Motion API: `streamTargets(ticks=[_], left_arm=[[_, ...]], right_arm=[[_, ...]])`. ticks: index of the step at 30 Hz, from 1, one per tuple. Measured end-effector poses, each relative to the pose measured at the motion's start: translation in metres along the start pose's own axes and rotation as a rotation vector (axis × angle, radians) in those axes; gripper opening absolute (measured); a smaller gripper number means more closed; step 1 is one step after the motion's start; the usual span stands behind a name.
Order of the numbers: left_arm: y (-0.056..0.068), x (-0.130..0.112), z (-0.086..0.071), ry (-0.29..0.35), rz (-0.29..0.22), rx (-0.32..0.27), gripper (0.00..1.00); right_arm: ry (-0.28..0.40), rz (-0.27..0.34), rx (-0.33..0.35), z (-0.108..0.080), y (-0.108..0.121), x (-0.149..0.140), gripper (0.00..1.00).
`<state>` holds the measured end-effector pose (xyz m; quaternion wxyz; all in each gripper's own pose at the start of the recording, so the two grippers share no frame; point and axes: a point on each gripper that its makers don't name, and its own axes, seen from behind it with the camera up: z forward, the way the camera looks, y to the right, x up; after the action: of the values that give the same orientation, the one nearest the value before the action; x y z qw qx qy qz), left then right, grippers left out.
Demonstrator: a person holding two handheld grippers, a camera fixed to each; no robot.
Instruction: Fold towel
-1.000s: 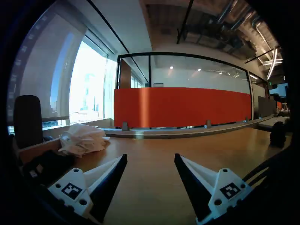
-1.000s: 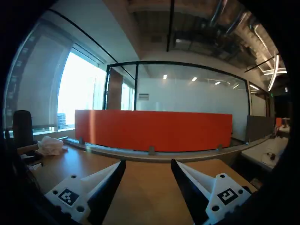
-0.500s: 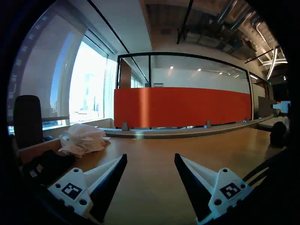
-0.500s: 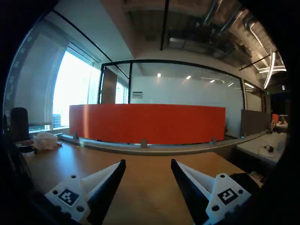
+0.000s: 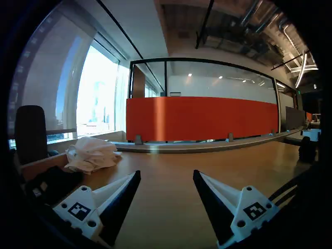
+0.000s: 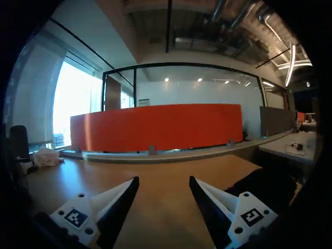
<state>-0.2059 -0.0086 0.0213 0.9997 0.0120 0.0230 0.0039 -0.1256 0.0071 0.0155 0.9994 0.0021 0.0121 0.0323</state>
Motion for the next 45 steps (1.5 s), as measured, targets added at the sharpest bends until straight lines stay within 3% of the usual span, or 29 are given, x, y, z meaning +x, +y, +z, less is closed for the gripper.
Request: streamTargets(ticks=[6,45], left_arm=[[0.000,0.000,0.000,0.000,0.000,0.000,0.93],[0.000,0.000,-0.001,0.000,0.000,0.000,0.94]], right_arm=[[-0.001,0.006,-0.023,-0.001,0.011,-0.010,0.93],[0.012,-0.067,0.019,-0.006,-0.008,-0.024,0.94]])
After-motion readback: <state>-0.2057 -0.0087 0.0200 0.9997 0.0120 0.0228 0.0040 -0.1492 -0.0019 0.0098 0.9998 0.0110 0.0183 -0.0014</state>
